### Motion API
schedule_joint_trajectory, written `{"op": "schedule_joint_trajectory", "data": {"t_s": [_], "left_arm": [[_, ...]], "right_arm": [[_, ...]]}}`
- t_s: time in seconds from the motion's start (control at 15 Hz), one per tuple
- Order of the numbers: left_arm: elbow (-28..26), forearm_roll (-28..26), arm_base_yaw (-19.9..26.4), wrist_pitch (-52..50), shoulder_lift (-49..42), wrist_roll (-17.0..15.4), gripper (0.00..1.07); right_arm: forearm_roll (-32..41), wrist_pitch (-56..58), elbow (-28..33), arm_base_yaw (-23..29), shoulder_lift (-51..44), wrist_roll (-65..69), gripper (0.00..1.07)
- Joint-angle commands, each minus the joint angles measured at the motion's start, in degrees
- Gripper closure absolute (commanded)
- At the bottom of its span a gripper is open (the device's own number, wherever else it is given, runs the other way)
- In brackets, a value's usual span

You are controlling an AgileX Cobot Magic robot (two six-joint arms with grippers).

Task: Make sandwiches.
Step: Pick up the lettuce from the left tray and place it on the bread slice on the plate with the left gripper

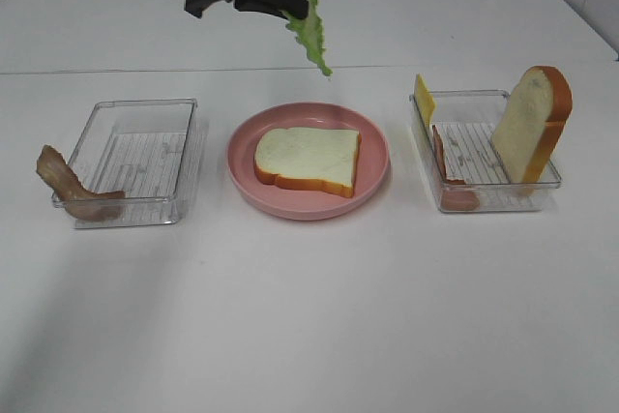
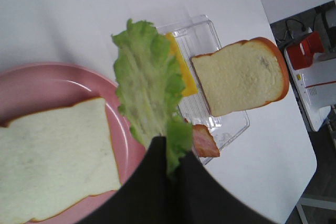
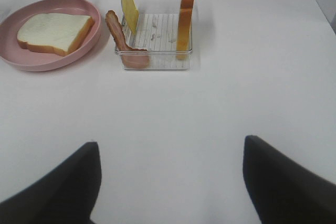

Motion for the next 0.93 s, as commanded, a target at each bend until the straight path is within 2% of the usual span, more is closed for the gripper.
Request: {"op": "schedule_joint_trajectory", "data": {"t_s": [0.07, 0.27, 0.47, 0.6, 0.93], "left_arm": [[-0.1, -2.6, -2.3, -0.9, 3.1, 0.3, 1.07], [-0.1, -5.9, -3.4, -0.3, 6.6, 1.8, 1.07], [-0.1, -12.4, -3.5, 1.4, 10.3, 7.4, 1.07], [-0.1, -10.0, -3.4, 1.9, 10.7, 9.0, 1.07], [-0.1, 2.1, -2.8, 2.8, 10.7, 8.7, 1.07]], "right_arm": [[0.5, -0.5, 0.1, -0.5, -0.9, -0.5, 0.34], [0.5, -0.5, 0.1, -0.5, -0.9, -0.5, 0.34], [0.5, -0.5, 0.1, -0.5, -0.9, -0.5, 0.34], [0.6, -0.5, 0.1, -0.5, -0.9, -0.5, 0.34], [0.6, -0.5, 0.1, -0.5, -0.9, -0.5, 0.34]]}}
